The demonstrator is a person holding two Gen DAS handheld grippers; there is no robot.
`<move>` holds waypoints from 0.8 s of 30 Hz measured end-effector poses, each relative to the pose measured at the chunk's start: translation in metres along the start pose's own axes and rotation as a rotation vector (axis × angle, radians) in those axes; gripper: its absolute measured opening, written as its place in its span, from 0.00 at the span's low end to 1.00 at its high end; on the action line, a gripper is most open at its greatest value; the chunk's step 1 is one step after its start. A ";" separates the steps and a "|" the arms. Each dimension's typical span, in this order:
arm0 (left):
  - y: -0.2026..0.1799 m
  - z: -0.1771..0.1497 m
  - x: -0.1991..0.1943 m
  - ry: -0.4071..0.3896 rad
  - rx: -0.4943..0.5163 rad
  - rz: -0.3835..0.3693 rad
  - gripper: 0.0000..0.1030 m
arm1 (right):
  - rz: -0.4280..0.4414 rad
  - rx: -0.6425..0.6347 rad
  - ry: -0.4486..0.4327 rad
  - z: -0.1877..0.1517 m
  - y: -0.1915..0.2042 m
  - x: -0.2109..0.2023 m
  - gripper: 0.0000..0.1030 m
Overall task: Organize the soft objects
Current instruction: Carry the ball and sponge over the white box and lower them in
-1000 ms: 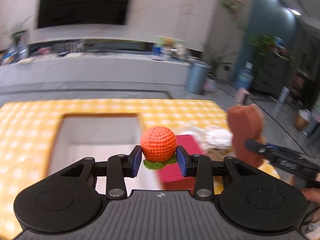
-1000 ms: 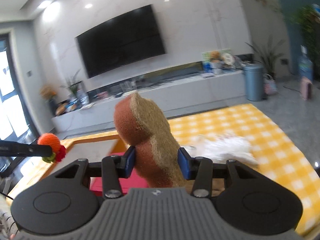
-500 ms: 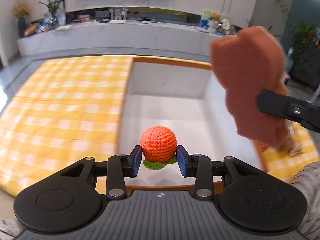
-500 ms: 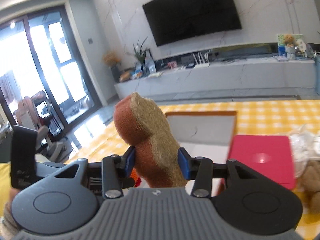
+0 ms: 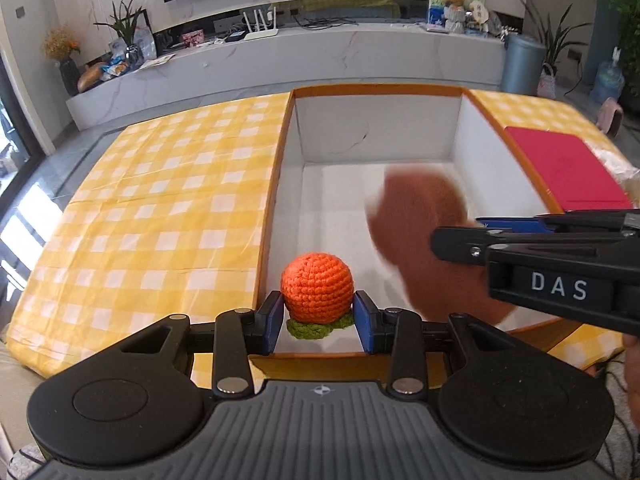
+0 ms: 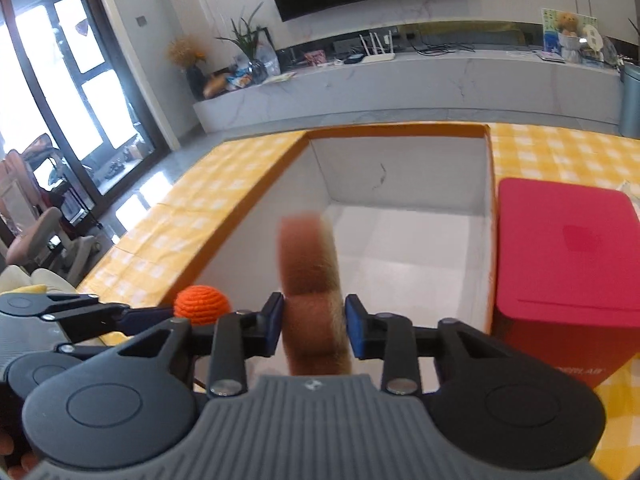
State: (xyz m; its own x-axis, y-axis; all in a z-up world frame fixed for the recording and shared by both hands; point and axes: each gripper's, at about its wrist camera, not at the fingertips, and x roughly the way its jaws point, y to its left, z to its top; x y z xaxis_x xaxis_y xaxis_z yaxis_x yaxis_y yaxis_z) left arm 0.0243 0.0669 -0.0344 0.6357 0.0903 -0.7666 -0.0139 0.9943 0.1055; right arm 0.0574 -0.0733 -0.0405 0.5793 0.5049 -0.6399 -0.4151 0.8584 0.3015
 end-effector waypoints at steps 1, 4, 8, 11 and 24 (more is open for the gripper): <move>0.000 0.000 -0.001 -0.005 0.003 0.008 0.41 | -0.009 -0.004 0.005 0.000 0.001 0.001 0.31; -0.001 0.001 -0.005 -0.004 0.004 0.006 0.43 | -0.040 -0.018 0.019 -0.002 0.000 0.007 0.30; 0.009 0.003 -0.015 -0.043 -0.007 -0.027 0.54 | -0.068 -0.033 0.042 -0.003 0.001 0.015 0.30; 0.019 0.004 -0.030 -0.078 -0.050 -0.083 0.65 | -0.094 -0.059 0.063 -0.004 0.001 0.022 0.30; 0.076 0.005 -0.029 -0.143 -0.296 -0.040 0.74 | -0.269 -0.237 0.135 0.003 0.021 0.051 0.30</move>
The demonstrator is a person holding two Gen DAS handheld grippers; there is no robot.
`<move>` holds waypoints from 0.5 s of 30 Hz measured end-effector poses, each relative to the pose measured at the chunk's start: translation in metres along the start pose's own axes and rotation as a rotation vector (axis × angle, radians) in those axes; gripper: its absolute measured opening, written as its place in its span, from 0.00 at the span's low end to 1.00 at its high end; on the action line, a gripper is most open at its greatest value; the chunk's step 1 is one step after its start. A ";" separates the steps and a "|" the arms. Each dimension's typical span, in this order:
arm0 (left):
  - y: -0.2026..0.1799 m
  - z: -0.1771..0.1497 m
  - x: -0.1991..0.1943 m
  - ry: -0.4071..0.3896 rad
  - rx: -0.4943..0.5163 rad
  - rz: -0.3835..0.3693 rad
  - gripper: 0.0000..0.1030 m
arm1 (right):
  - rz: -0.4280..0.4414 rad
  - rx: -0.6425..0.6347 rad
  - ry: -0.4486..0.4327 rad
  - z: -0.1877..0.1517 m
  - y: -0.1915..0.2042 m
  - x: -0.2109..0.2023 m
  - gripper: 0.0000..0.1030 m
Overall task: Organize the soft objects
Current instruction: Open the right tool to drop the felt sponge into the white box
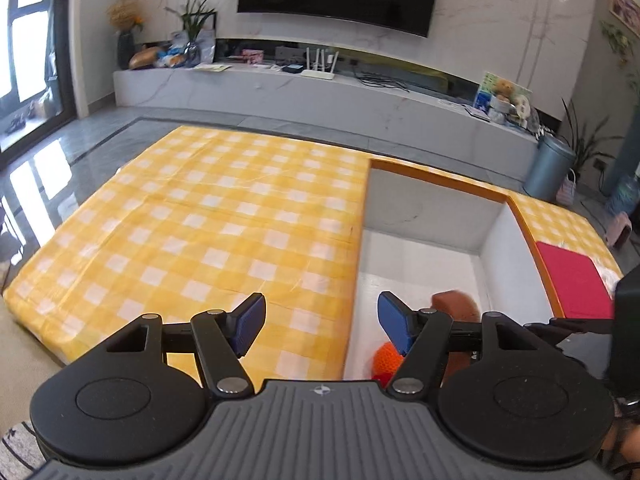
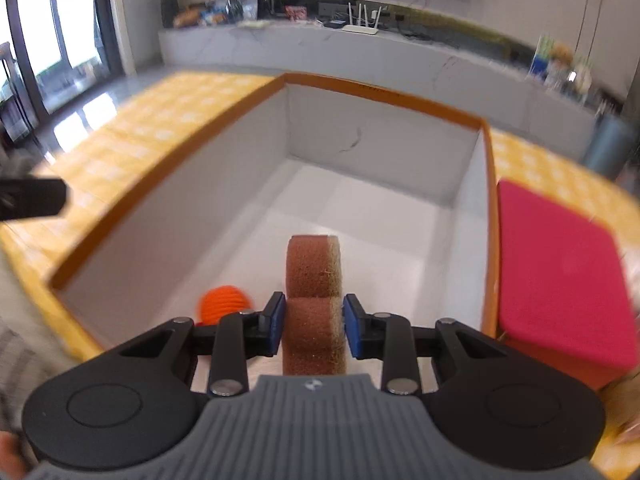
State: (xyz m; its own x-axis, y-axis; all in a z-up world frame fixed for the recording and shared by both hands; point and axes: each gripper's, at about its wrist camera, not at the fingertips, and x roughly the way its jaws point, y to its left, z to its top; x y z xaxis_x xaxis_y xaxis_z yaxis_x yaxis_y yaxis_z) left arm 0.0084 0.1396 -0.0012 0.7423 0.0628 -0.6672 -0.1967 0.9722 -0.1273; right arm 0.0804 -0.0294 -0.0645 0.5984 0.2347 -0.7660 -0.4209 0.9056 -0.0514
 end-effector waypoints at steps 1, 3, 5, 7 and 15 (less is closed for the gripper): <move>0.002 0.000 0.001 0.002 -0.010 -0.002 0.74 | -0.029 -0.039 -0.001 0.003 0.005 0.003 0.29; 0.006 0.000 0.003 0.008 -0.016 -0.008 0.74 | -0.146 -0.165 -0.011 0.006 0.020 0.006 0.29; 0.010 0.001 0.003 0.014 -0.025 -0.027 0.74 | -0.290 -0.274 -0.023 0.007 0.032 0.011 0.29; 0.014 0.000 0.001 0.015 -0.042 -0.042 0.74 | -0.351 -0.327 0.004 0.009 0.036 0.019 0.29; 0.015 -0.001 0.000 0.012 -0.026 -0.028 0.74 | -0.089 -0.196 0.089 0.020 0.030 0.021 0.35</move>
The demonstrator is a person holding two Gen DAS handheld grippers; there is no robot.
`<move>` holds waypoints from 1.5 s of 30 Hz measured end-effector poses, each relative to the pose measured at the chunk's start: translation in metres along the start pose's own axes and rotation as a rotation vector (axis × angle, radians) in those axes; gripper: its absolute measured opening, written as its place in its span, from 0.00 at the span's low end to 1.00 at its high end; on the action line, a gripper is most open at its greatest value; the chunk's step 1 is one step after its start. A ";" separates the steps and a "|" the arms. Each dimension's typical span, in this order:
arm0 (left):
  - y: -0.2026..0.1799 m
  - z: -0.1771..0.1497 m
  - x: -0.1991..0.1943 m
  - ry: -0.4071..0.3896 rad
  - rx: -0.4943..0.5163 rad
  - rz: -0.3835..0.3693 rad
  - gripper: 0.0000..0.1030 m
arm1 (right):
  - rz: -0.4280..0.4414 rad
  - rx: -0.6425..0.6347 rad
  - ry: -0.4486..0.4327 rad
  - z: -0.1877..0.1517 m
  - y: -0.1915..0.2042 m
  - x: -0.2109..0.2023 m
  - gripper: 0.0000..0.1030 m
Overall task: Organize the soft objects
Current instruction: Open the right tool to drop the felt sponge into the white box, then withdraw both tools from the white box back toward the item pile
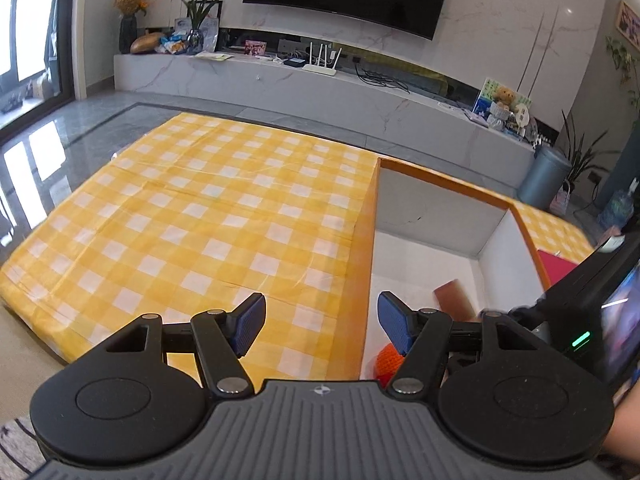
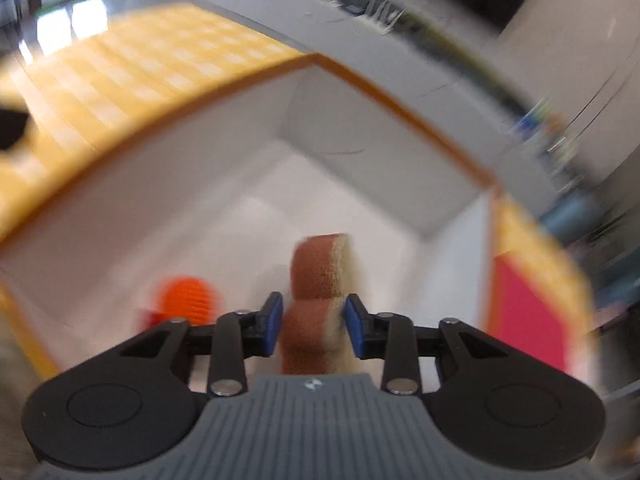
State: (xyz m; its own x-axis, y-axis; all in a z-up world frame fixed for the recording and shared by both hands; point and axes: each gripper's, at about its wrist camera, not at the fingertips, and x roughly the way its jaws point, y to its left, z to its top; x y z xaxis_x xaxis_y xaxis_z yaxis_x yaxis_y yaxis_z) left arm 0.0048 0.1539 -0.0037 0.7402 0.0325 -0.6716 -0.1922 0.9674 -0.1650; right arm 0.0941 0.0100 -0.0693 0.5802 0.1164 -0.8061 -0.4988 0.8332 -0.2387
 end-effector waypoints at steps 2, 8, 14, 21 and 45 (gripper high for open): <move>-0.001 0.000 0.001 0.006 0.000 0.001 0.74 | 0.102 0.075 0.018 0.000 -0.006 -0.002 0.53; 0.003 0.000 0.002 0.019 -0.017 -0.019 0.74 | 0.254 0.236 -0.089 -0.006 -0.039 -0.034 0.52; 0.005 0.001 0.006 0.041 -0.032 -0.020 0.74 | 0.209 0.211 -0.080 0.004 -0.040 -0.027 0.06; 0.005 0.000 0.007 0.046 -0.032 -0.018 0.74 | -0.081 0.077 0.099 0.005 -0.027 0.021 0.11; -0.001 -0.001 0.008 0.058 -0.018 -0.014 0.72 | 0.193 -0.122 0.203 0.008 -0.011 0.029 0.16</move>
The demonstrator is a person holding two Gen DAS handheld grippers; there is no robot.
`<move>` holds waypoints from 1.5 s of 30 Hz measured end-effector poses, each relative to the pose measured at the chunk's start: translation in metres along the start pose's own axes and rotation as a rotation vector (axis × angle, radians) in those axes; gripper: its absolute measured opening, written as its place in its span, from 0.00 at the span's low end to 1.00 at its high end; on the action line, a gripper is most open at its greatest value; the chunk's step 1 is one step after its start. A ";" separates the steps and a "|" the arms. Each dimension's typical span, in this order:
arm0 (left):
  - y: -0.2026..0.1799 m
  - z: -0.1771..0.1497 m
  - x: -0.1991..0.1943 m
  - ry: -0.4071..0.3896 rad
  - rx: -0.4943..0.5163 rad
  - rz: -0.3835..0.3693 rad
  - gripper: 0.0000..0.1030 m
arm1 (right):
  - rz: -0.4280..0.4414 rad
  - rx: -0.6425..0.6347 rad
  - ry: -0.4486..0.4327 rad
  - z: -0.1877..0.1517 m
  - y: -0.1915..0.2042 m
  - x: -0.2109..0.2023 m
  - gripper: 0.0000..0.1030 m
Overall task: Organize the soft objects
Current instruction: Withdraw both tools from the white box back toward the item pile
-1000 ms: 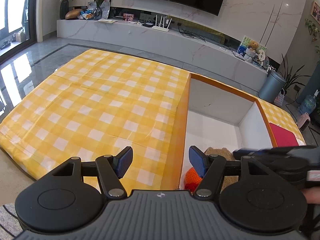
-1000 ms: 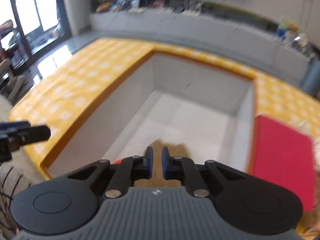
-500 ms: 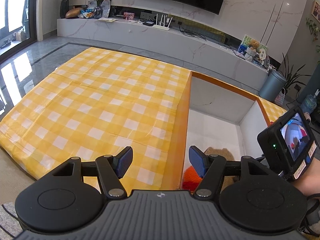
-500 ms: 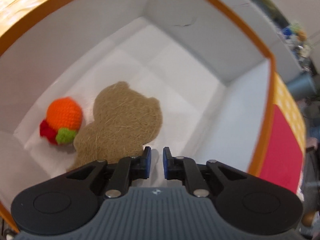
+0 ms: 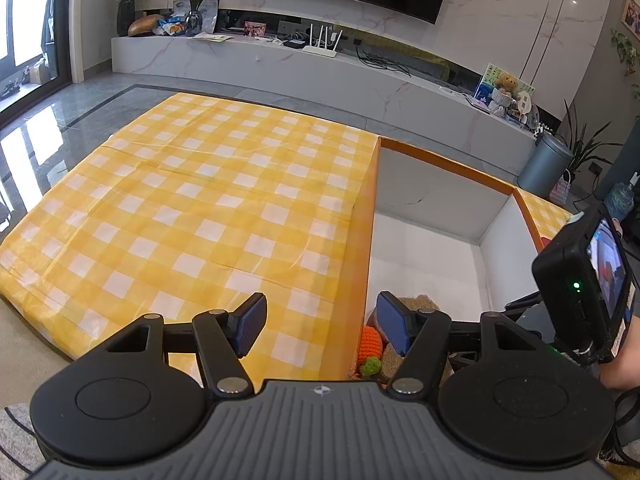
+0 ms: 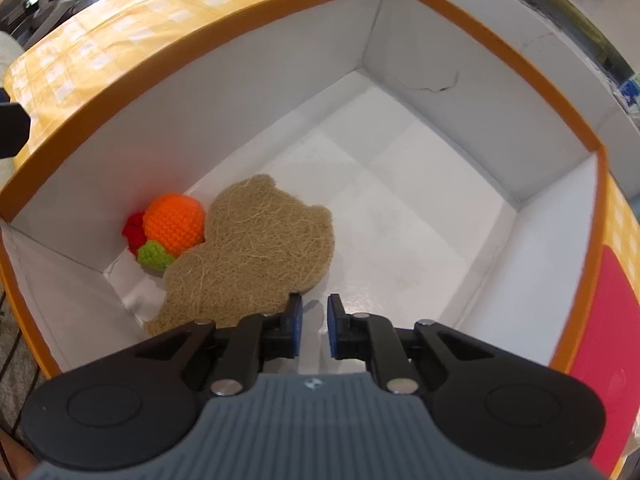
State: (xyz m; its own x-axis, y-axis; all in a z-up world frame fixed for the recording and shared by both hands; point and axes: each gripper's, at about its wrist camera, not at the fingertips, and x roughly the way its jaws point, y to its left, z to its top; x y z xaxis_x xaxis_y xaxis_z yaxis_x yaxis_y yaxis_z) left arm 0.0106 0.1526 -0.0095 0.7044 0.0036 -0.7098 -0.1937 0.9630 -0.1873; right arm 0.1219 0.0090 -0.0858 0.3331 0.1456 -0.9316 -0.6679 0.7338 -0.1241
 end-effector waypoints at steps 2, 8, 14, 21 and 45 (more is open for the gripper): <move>0.000 0.000 -0.001 -0.014 -0.007 -0.002 0.72 | -0.048 0.001 -0.032 0.001 -0.003 -0.002 0.24; -0.020 -0.002 -0.014 -0.115 0.052 0.063 0.72 | -0.142 0.008 -0.205 -0.005 -0.009 -0.043 0.24; -0.045 -0.004 -0.036 -0.190 0.101 0.054 0.75 | -0.138 0.134 -0.410 -0.038 -0.041 -0.116 0.38; -0.076 -0.006 -0.047 -0.184 0.153 -0.005 0.76 | -0.297 0.358 -0.537 -0.110 -0.092 -0.168 0.44; -0.277 -0.027 -0.009 -0.108 0.480 -0.233 0.84 | -0.100 0.819 -0.485 -0.261 -0.212 -0.113 0.50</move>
State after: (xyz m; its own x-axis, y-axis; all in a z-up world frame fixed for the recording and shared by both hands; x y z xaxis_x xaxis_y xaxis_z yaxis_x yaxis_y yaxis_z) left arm 0.0396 -0.1217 0.0309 0.7626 -0.2215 -0.6077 0.2916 0.9564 0.0175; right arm 0.0519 -0.3363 -0.0431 0.7258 0.1816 -0.6635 -0.0100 0.9672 0.2538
